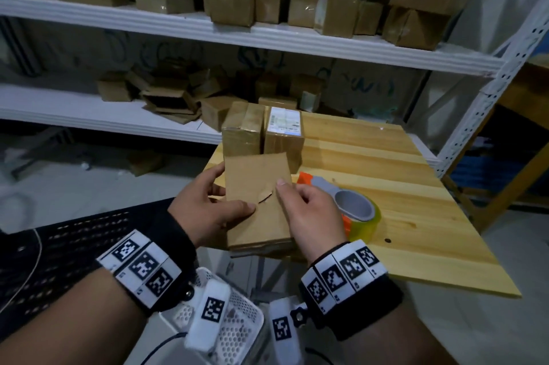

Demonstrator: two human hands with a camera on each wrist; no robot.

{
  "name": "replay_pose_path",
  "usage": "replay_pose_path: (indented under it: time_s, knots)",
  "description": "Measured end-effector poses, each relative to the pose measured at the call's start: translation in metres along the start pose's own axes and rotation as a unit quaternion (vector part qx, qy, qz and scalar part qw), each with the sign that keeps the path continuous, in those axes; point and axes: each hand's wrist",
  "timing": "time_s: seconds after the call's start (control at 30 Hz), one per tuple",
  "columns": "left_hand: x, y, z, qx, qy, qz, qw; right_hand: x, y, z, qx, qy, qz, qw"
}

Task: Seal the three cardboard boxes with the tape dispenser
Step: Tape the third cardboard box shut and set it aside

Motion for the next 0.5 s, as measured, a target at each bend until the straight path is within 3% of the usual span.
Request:
replay_pose_path:
  time_s: [0.3, 0.5]
  knots:
    - [0.012, -0.002, 0.003, 0.033, 0.046, 0.05, 0.997, 0.018, 0.018, -0.004, -0.014, 0.062, 0.0, 0.998]
    - [0.017, -0.005, 0.013, 0.068, 0.051, 0.028, 0.996, 0.03, 0.023, -0.003, -0.038, 0.074, 0.026, 0.996]
Point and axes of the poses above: each hand's wrist, its own x-axis towards the middle knuckle, its own y-axis out of the palm, z = x × y, and after that the axes turned 9 degrees about -z, right-handed
